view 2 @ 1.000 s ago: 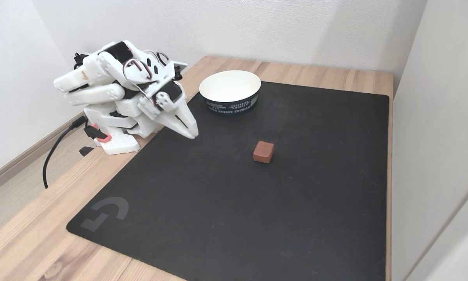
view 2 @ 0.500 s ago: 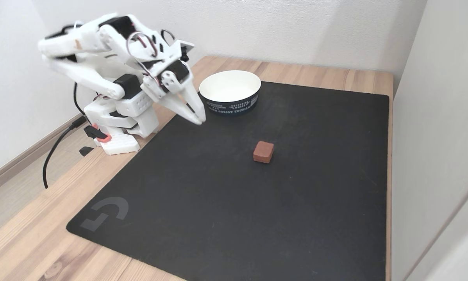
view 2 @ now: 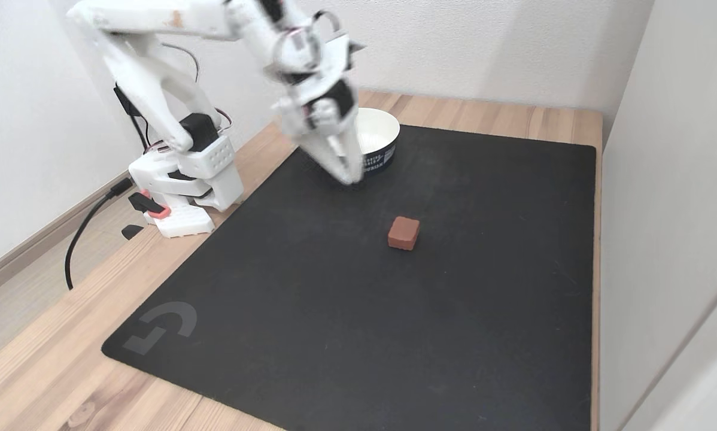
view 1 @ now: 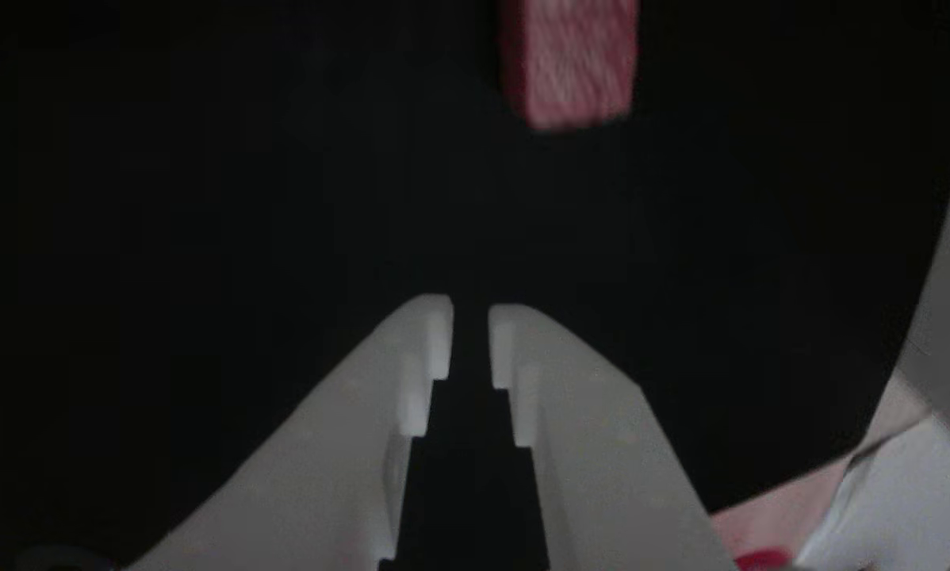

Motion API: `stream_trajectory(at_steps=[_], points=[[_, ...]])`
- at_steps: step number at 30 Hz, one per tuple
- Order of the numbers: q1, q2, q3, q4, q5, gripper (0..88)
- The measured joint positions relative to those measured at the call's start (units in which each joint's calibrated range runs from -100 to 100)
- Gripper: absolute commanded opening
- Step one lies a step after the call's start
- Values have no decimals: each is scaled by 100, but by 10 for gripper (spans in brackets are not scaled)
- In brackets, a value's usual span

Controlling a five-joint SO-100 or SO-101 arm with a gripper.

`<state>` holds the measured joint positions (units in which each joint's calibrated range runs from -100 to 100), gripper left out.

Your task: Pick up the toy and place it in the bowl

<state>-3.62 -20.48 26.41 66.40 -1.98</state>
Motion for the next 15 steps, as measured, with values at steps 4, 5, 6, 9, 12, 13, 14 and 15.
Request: stream_trajectory(at_steps=[4,5,6,9,12,13,14,15], points=[[-42,891,-812,186,-15,22],[-58,1107,-1020,186,-21,22],[-117,1332,-1171,177,-41,22],[-50,1957,-1559,177,-139,22],[-117,2515,-2022,253,-232,22],[-100,2631,-2163,321,-242,22],[-67,2806,-2390,338,-247,22],[-67,2964,-2560,346,-268,22]])
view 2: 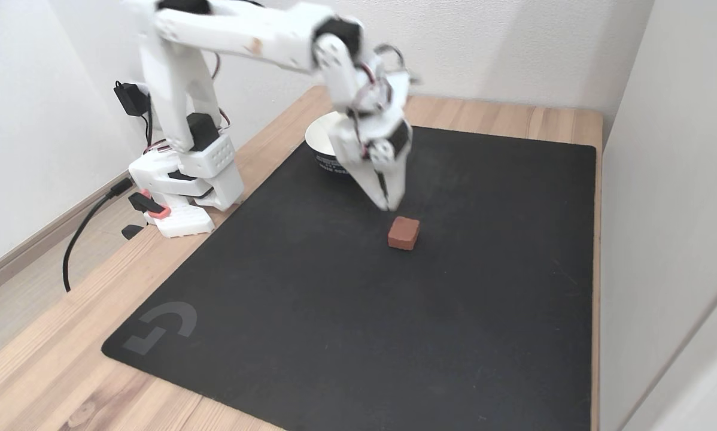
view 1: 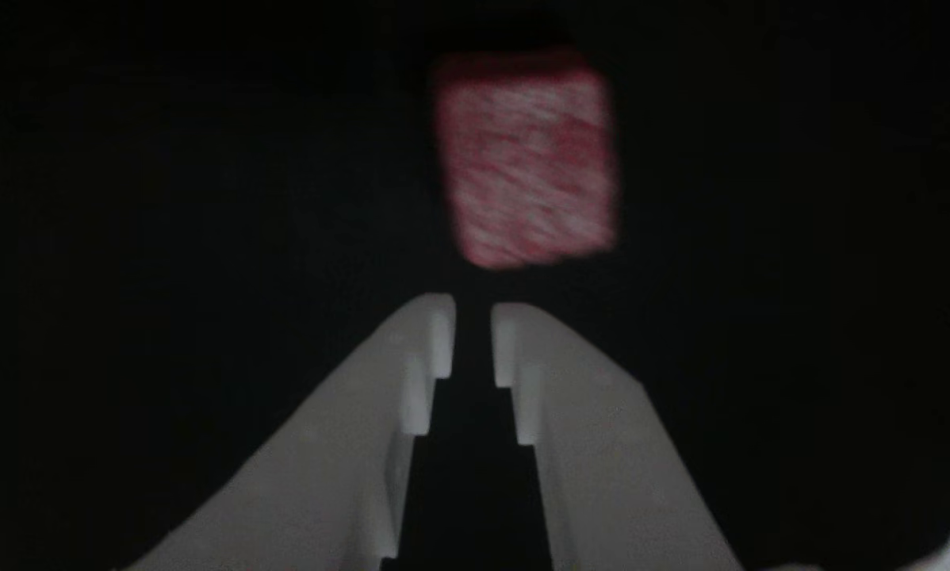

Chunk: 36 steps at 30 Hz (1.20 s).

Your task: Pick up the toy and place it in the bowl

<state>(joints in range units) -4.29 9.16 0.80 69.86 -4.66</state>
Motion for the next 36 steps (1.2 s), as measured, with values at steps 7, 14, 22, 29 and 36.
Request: stream_trajectory(at_steps=[7,14,22,29,36], points=[[-33,508,-775,270,-5,22],[-92,616,-775,270,-165,22],[-92,616,-775,270,-180,22],[-92,658,-775,270,-180,115],[-75,683,-784,270,-180,339]])
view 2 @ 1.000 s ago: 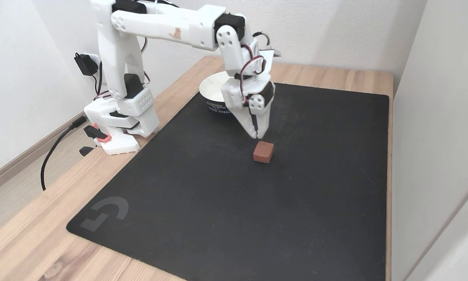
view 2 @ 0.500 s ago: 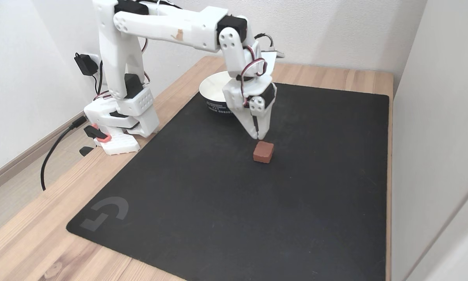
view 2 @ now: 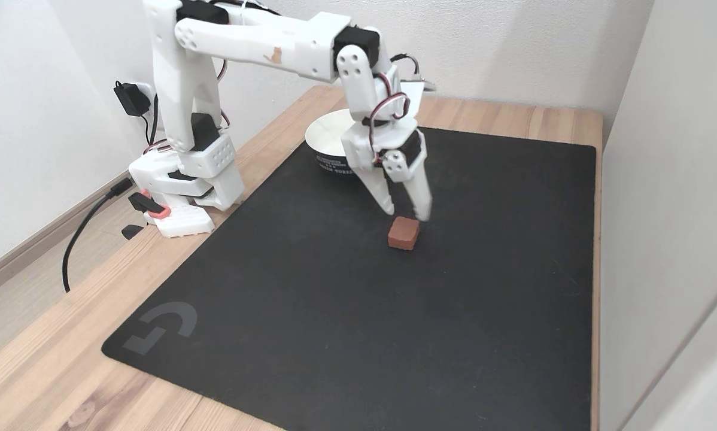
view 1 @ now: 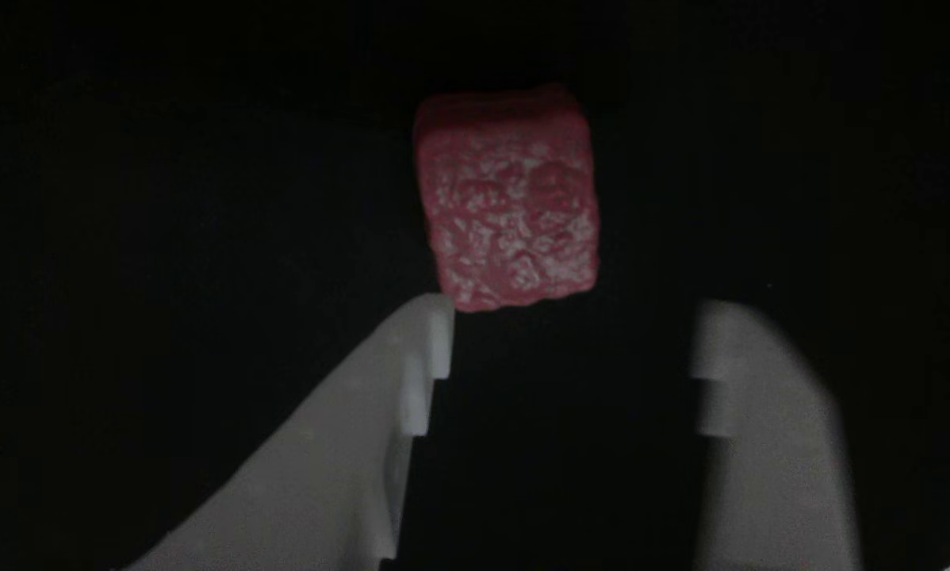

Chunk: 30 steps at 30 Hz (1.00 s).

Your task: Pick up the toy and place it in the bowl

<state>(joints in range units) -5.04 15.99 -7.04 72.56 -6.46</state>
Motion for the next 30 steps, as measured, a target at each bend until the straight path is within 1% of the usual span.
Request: stream_trajectory(at_steps=[25,30], points=[[0,791,0,0,-26,339],[-141,1016,-57,0,-5,339]])
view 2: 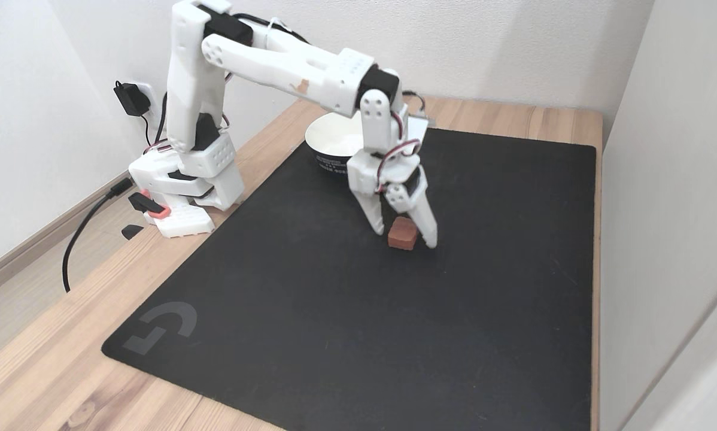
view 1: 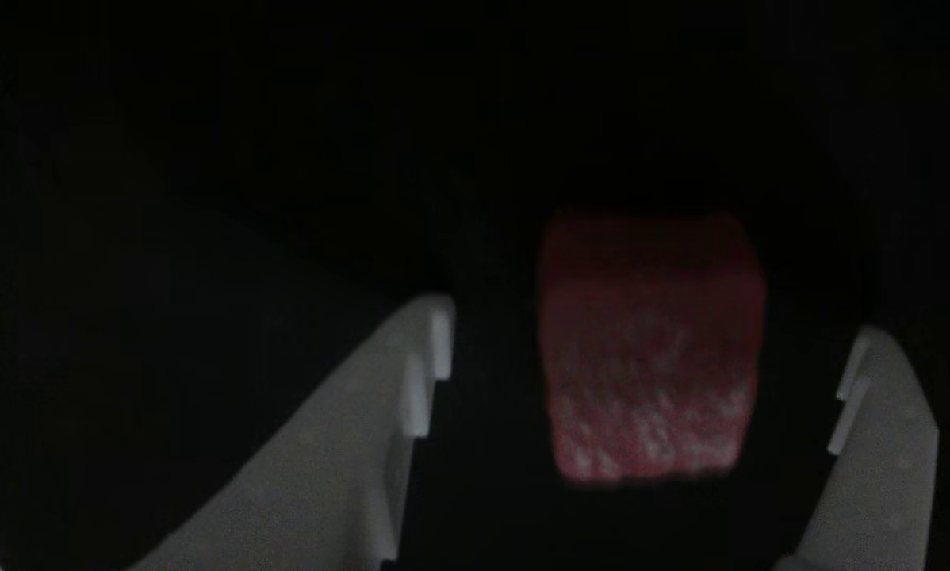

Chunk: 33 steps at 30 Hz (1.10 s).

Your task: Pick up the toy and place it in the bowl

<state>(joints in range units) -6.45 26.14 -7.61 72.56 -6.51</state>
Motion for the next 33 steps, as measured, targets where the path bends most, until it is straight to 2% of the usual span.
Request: stream_trajectory(at_steps=[12,13,19,21,33], points=[[-50,100,-66,0,5,332],[-50,100,-66,0,5,316],[-50,100,-66,0,5,71],[-50,100,-161,-68,-21,29],[-33,100,-142,-110,0,23]])
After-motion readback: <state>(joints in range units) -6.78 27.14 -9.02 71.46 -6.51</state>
